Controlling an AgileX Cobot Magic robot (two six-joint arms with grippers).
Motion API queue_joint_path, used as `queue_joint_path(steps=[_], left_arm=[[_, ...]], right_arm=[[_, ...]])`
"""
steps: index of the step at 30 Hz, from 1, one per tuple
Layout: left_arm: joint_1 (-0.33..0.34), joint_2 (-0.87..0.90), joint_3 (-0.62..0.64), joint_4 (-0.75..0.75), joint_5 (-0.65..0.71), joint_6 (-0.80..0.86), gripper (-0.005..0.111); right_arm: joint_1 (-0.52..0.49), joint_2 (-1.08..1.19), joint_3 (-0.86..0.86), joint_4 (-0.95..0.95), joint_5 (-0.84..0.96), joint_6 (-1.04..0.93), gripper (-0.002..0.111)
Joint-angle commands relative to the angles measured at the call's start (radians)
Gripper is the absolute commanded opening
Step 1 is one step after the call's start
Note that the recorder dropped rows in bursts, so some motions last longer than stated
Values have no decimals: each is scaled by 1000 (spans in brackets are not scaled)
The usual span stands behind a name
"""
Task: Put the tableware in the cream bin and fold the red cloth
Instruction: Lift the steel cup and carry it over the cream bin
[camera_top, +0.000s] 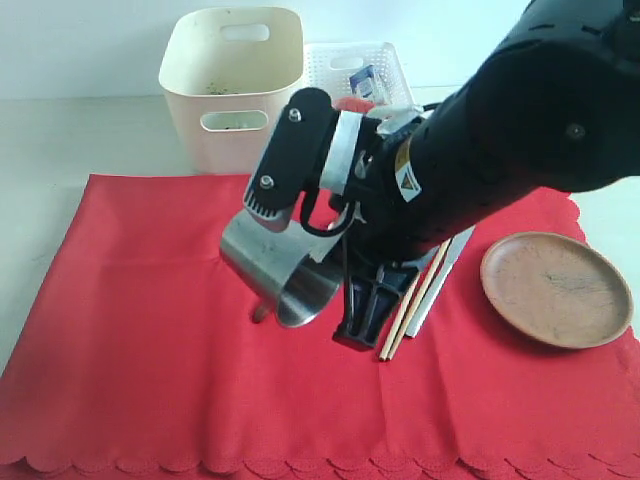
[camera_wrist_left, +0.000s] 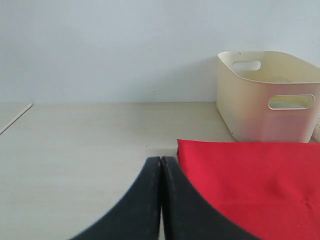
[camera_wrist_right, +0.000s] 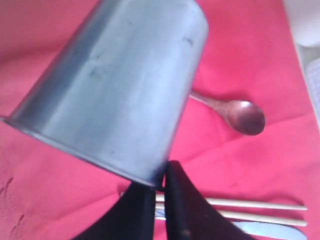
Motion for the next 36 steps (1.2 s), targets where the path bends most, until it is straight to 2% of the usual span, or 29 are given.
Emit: queue_joint_path(steps=[1,8,12,25,33,36], left_arm=[[2,-5,3,0,-4,-6,2],[2,-5,3,0,-4,-6,2],[2,-5,3,0,-4,-6,2],[2,-5,3,0,-4,-6,2],[2,-5,3,0,-4,-6,2],[2,-5,3,0,-4,-6,2]], right_arm=[[0,-9,-53,-34,-42,16,0],[-1,-9,-111,-182,-88,131,0],[-14,-7,-130,-207,-128,149,0],[-184,23,-147,-205,-289,183,0],[-274,118,-150,-190,-444,185,0],[-292,175,-198,-177,-449,185,0]])
